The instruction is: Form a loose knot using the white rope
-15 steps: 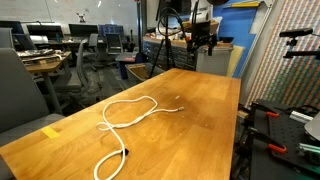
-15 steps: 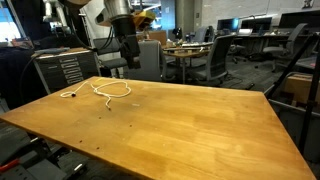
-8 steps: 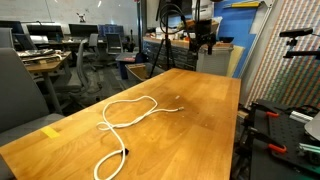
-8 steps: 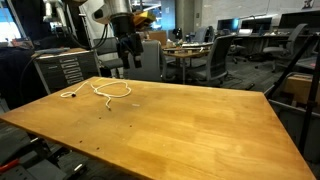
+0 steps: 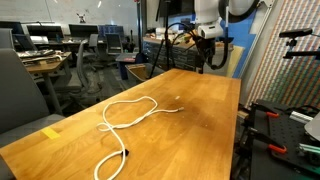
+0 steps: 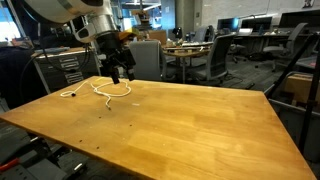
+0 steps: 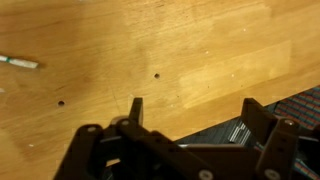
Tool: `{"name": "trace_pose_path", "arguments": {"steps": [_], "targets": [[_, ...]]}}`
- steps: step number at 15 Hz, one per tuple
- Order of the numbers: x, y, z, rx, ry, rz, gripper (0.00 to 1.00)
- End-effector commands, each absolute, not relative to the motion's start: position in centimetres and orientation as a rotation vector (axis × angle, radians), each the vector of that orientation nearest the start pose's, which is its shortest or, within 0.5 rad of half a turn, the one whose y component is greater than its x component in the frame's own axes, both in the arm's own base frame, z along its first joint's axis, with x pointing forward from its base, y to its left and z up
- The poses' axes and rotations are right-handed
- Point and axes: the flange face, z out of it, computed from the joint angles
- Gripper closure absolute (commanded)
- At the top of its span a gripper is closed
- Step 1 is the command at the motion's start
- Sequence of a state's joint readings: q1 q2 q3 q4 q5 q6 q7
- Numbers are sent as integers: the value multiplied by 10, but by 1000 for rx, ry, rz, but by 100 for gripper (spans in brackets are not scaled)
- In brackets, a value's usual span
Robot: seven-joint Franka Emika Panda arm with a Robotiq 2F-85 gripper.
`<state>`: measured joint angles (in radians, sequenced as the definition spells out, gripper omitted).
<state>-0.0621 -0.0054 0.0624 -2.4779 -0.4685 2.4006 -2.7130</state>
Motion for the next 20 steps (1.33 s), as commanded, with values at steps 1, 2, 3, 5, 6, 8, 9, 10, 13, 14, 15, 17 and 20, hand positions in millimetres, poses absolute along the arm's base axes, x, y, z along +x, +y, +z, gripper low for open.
{"name": "trace_pose_path", "arguments": {"steps": [1,2,3,5,6,8,9,10,13,14,15,17,20], "targets": [[460,3,281,69,3101,-480,0],[456,6,278,46,3100,-479,0],[455,8,276,36,3101,-478,0],[454,8,277,35,3098,-476,0],[454,8,278,35,3096,-475,0],[454,8,279,36,3093,-475,0],[454,8,279,36,3092,-475,0],[456,7,278,98,3107,-482,0],[470,-9,277,385,3062,-696,0],[474,-13,278,459,3043,-742,0],[476,-14,280,537,3036,-785,0],[476,-12,282,661,3078,-887,0],[470,-12,277,508,3154,-789,0]]}}
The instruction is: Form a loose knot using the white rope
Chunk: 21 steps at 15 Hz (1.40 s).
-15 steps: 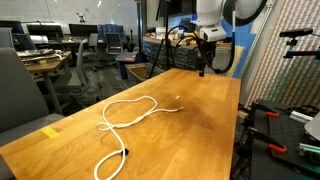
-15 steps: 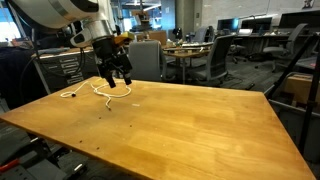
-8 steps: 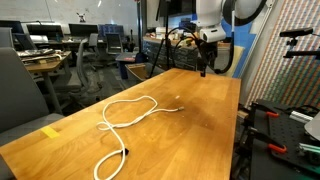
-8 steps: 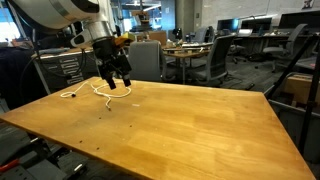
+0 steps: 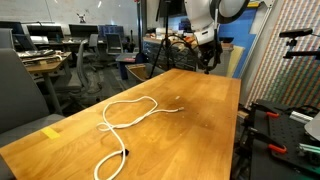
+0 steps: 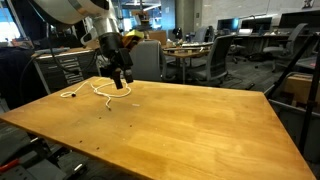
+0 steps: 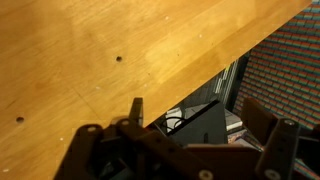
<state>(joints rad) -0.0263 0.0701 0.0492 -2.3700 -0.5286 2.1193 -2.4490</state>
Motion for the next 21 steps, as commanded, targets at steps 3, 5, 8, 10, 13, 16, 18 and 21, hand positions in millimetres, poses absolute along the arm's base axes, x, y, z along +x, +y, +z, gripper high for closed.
{"name": "trace_pose_path", "arguments": {"steps": [3,5,8,10,13,16,18,21], "targets": [[474,-6,275,726,3098,-736,0],[479,-7,271,897,3066,-679,0],[487,-9,264,1157,3004,-627,0],[490,-10,263,1321,2958,-575,0],[484,-8,259,1315,2971,-591,0],[486,-8,260,1363,2951,-579,0],[486,-7,259,1432,2894,-577,0],[490,-4,257,1704,2726,-489,0]]}}
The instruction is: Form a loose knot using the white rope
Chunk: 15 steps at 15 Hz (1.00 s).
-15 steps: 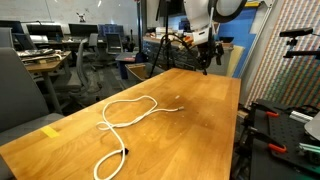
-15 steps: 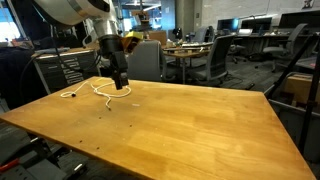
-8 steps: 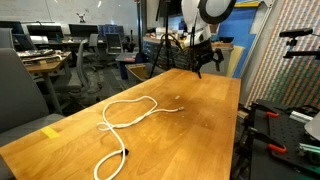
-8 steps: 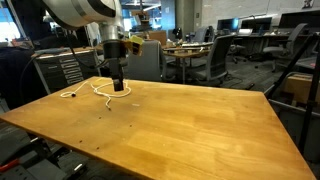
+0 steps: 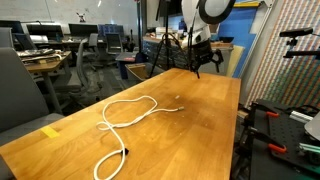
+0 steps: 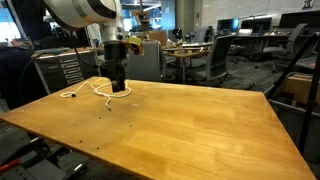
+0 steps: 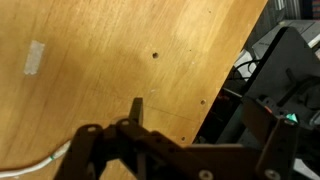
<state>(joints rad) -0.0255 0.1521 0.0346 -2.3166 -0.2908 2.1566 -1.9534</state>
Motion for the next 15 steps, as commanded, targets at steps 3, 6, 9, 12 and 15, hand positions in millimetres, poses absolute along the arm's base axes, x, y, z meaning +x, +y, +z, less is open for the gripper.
{"name": "trace_pose_path", "arguments": {"steps": [3,6,9,12,15], "targets": [[496,-5,255,1934,2589,-464,0],[498,-3,251,2149,2431,-453,0],[500,-3,247,2358,2275,-442,0],[493,0,243,2380,2278,-425,0],[493,0,240,2392,2277,-429,0]]}}
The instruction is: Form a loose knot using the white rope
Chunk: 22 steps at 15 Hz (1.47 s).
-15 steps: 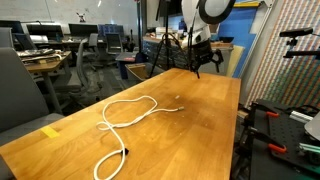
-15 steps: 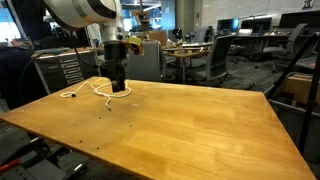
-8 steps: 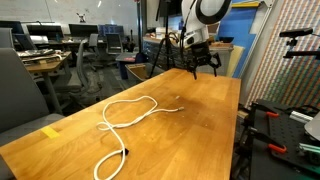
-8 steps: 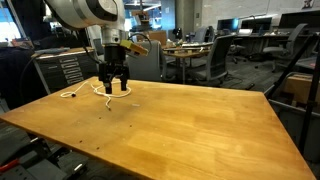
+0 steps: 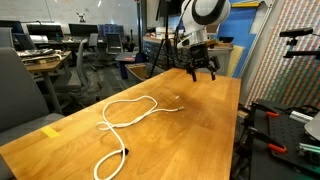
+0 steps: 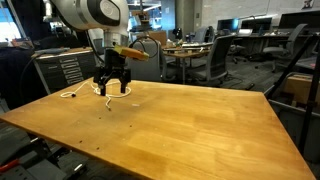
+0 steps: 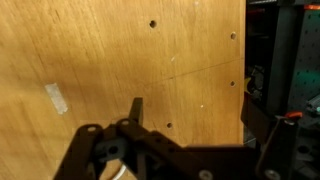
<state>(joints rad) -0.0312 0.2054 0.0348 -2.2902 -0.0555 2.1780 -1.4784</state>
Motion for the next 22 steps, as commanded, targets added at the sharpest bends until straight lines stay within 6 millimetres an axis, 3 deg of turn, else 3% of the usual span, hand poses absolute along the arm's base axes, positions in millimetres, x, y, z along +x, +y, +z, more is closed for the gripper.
{"name": "trace_pose_path", "arguments": {"steps": [1,4,7,10,12,16,17,22], "targets": [[493,0,240,-2121,-2019,381,0],[490,3,237,-2117,-1977,400,0],[470,23,231,-2066,-1764,485,0],[454,49,230,-2023,-1569,457,0],[462,59,232,-2101,-1496,276,0],[490,59,232,-2168,-1344,29,0],[493,63,232,-2211,-1542,165,0],[498,67,230,-2308,-1788,354,0]]}}
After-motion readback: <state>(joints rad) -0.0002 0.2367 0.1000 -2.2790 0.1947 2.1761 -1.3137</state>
